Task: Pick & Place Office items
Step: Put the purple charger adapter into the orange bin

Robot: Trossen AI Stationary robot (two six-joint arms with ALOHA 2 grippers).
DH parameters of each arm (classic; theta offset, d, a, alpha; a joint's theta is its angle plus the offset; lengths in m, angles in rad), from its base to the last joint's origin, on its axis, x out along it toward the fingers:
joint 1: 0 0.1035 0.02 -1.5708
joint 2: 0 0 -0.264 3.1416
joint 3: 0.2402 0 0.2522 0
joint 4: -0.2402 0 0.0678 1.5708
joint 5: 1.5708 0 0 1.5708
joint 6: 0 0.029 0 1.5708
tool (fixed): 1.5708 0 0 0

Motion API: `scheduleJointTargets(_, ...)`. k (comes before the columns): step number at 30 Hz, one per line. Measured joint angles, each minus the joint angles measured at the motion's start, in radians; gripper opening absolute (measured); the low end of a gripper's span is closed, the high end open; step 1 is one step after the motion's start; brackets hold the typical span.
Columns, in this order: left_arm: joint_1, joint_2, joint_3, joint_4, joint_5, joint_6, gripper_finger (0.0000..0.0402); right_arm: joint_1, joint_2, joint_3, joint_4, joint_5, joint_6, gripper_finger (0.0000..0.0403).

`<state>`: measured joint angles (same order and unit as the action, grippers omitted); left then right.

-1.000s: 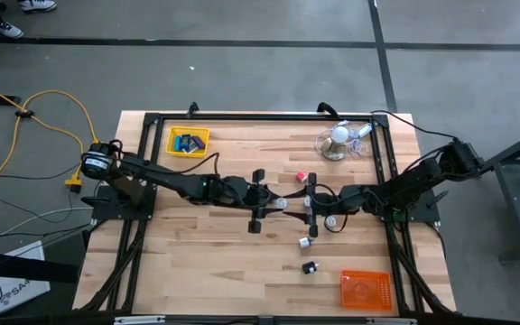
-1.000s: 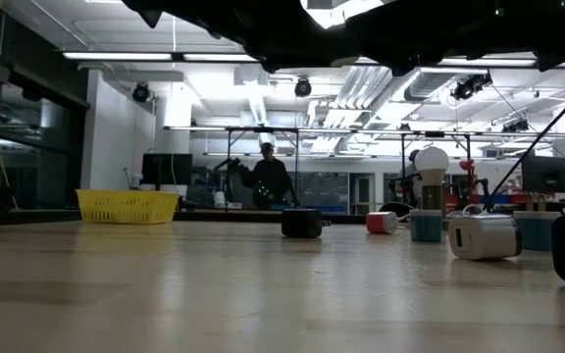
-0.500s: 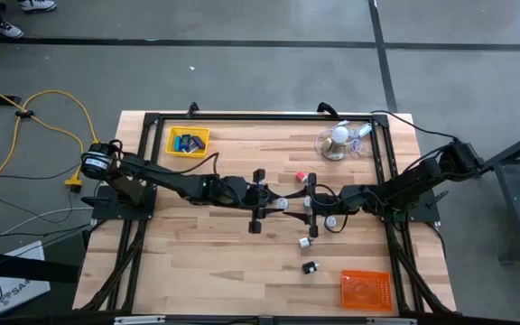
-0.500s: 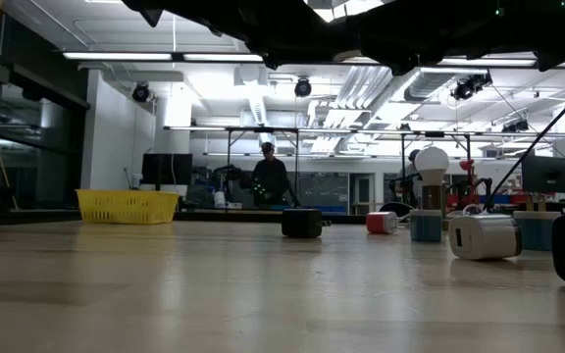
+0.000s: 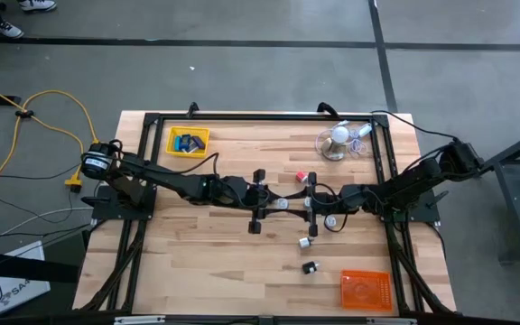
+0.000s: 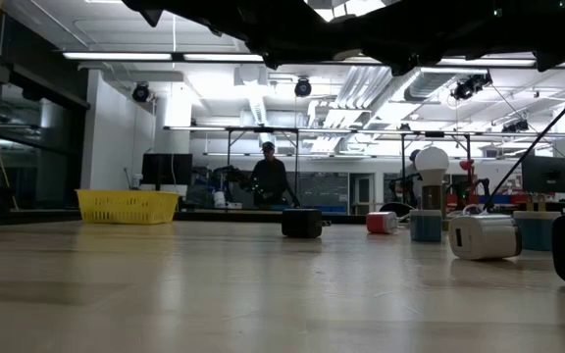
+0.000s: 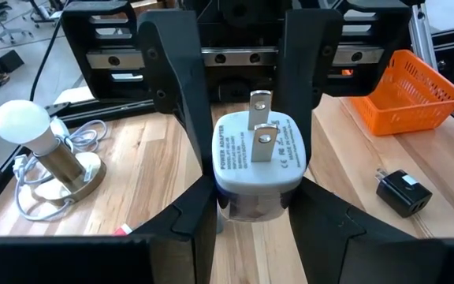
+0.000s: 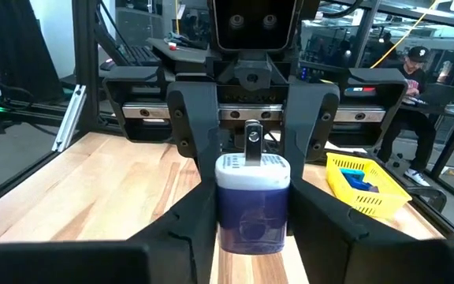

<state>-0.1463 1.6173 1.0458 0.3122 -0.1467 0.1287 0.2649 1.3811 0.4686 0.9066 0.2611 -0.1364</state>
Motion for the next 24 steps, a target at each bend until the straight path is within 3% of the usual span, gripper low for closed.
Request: scheduleJointTargets(24, 0.0, 0.0, 0.0, 0.0, -0.006, 0.001, 0.0135, 0.0, 0.0, 0.0, 0.0, -0.002, -0.024, 0.0122)
